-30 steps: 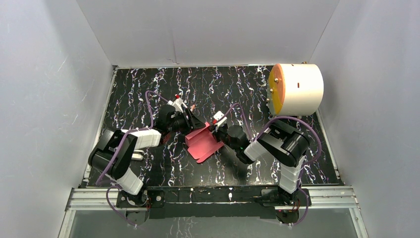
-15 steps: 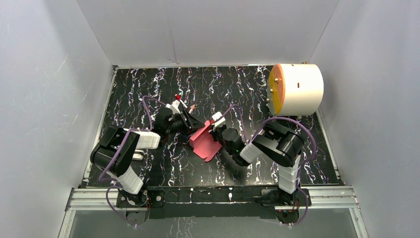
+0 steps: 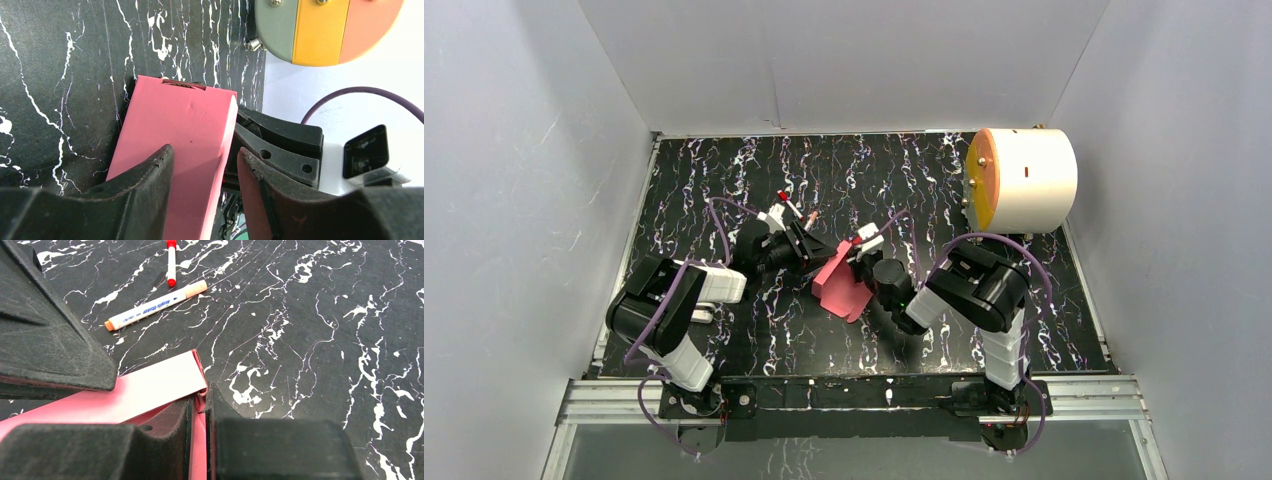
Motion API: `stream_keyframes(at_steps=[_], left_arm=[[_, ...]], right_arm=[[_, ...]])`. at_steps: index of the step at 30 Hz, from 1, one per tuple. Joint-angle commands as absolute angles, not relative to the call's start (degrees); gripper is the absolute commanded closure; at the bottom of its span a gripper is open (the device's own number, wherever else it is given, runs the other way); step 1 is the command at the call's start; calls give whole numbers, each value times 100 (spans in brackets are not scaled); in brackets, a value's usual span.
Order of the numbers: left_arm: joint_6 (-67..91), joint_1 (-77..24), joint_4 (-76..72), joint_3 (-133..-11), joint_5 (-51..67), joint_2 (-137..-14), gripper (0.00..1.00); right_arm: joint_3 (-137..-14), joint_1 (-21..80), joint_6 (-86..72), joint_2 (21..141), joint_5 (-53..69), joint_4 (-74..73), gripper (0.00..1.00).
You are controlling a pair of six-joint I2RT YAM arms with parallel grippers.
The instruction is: Fold the paper box
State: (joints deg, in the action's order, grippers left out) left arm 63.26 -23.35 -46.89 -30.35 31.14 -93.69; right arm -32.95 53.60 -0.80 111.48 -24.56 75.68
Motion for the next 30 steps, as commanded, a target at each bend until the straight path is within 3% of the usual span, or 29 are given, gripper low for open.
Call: stream_keyframes(at_steps=[1,18,30], left_arm=[[6511,-2488,-4737,-2953,3956,-9421,53],[5680,-2136,-3801,-3924,3920,-9913,50],[6031,-2128,-4383,-3808,4253,-10456,62]], right_arm=[[-3477,5326,-83,11323,-1832,8144,86],[-3524,5324,166,11054,-1449,7074,85],[-3470,5319,548,11503,-1661,8333,73]])
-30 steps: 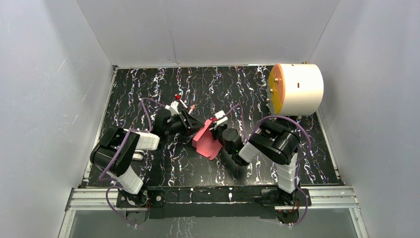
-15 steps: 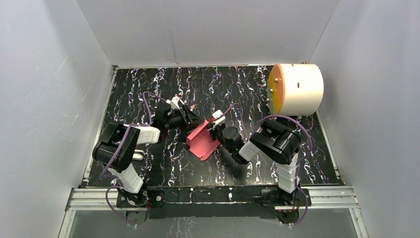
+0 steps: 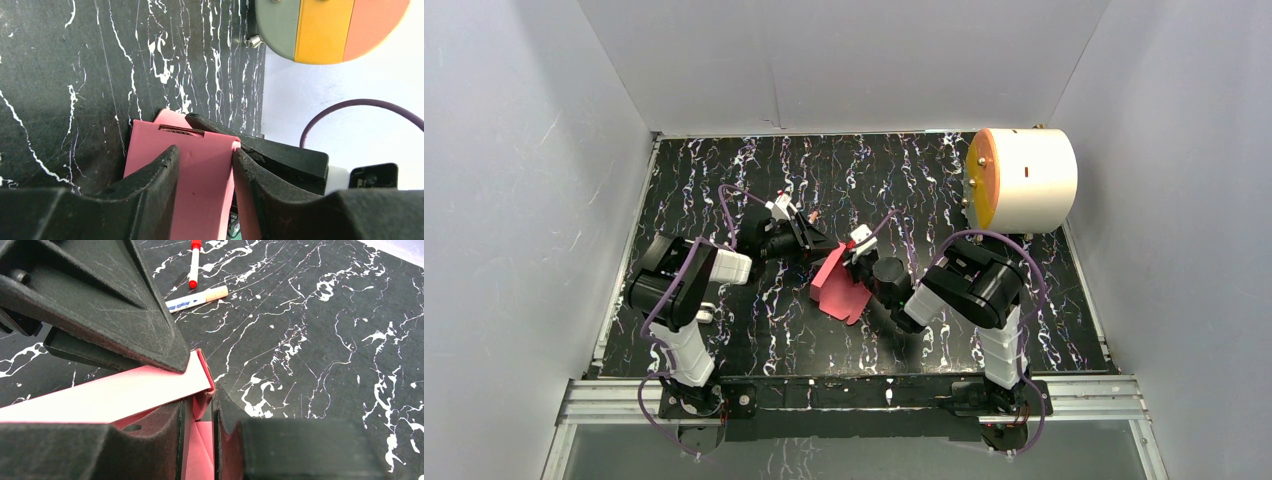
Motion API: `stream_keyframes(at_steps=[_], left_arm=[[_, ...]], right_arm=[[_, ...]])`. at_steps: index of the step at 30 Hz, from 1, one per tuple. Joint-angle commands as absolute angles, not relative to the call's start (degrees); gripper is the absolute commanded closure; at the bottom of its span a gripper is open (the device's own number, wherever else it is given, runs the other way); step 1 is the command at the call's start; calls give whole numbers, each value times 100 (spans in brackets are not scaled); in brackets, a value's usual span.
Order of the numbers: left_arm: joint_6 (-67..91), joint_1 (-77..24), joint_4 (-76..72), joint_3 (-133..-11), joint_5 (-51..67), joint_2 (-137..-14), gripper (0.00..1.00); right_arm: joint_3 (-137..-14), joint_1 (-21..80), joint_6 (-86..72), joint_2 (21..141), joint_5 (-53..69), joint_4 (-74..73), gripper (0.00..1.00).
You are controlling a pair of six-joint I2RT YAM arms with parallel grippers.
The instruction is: Fold the paper box
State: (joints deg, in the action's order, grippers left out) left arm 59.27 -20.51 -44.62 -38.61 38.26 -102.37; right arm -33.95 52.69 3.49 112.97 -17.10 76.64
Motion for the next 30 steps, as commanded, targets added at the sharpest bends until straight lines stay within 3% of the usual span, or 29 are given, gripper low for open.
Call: stream_keyframes(at_steps=[1,13,22,30], left_arm=[[6040,-2127,-4400,-3798,4256,-10466,62],[6314,-2127,-4759,-3651,4468,-10514,63],[6715,-2143,-5249,-3317,4667,-10318,65],[7028,-2207,-5583,-3106,4821,-10063,66]], right_arm=[[-3452,5318,560,11531,-1641,8428,73],[-3399,5208,401,11670,-1154,8827,73],[-3566,5202,171,11742,-1982,8560,84],[-3827,5246,122,11776,-2637,7937,84]])
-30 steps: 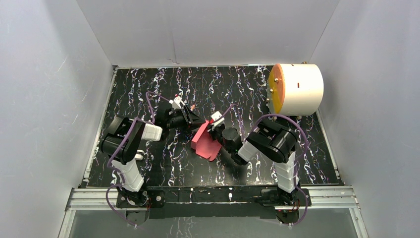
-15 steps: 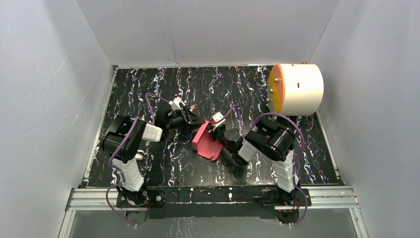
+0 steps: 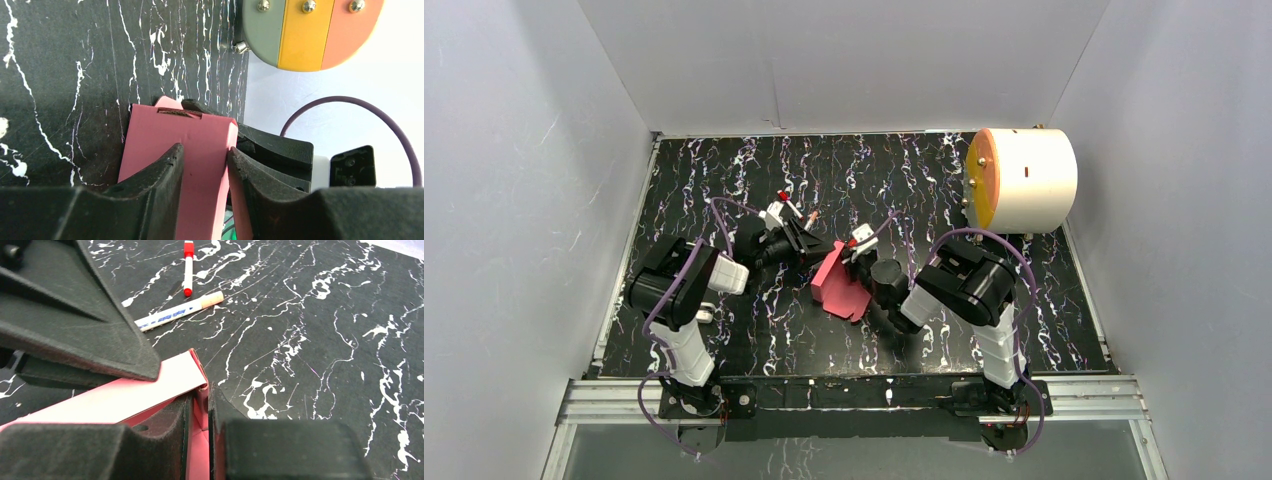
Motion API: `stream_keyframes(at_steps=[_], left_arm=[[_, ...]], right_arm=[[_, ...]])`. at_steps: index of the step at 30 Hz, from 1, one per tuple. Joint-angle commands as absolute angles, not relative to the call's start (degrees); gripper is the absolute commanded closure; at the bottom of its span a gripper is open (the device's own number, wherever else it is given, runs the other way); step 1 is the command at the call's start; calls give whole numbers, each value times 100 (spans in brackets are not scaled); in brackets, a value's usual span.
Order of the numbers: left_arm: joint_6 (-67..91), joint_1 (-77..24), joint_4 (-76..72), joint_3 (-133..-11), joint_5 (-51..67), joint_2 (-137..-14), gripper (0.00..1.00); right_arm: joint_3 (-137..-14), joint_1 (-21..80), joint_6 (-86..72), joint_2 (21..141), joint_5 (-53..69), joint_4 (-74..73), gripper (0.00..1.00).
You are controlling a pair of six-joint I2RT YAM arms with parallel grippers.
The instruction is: Fold the paper box
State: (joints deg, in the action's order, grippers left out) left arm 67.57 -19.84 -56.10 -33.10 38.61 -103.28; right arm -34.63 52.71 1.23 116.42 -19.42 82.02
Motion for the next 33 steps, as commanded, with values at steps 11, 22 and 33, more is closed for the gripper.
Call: stream_keyframes(at_steps=[11,22,33], left_arm=[[7249,-2215,-5783,-2971,4894,-9701,67],[7226,-2183,-5792,-2909,4848,-9578,67],[7059,-2115,-5730,-2857,4727,-9681,65]], right_arm=[[-4288,5519,289,11786,-3918,6861,78],[-4379,5735,1058,11926,-4095,6653,76],[-4073,5783,1074,11814,-3047,7265,66]])
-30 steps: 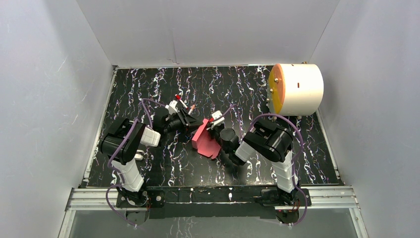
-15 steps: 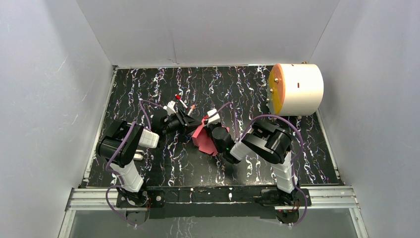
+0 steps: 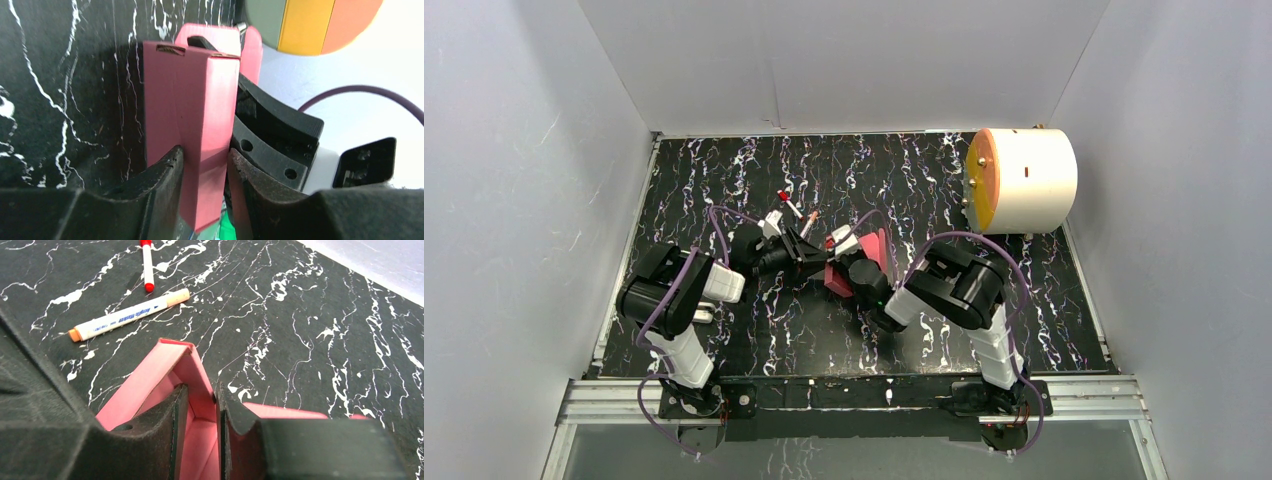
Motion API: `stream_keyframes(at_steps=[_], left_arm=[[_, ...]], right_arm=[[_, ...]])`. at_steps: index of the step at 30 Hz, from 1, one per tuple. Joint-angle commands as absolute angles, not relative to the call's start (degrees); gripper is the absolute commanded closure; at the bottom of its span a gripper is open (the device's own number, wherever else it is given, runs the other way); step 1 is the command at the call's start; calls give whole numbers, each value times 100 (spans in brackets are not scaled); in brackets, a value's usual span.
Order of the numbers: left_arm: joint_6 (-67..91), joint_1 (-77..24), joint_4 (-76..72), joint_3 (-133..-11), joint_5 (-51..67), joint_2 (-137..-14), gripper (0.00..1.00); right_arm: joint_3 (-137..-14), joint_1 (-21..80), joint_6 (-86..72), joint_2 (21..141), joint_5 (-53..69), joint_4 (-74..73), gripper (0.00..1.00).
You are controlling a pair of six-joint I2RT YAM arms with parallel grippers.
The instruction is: Fold the paper box
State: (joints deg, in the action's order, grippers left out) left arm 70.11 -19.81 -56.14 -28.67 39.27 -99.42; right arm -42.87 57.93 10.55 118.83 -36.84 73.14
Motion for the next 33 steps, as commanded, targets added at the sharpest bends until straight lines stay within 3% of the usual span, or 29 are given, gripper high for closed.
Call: stream_keyframes(at_steps=[1,16,25,33], left_arm=[[7019,-2098,-5692,-2857,4714,-9673,65],[5909,-1919,-3985,-3099,4046,-9147,59],[4837,-1902,-1997,-3322,2673,-7986,45],[4997,-1908,-2008,-3241,2662,-7615,41]], right_arm=[[-3977,5782,1073,11734,-2997,7373,65],[-3606,5783,1344,10501,-2404,6523,51],[-4118,5783,1006,9238,-2449,4116,39],[-5168,5770,185,8653,-2869,1526,31]])
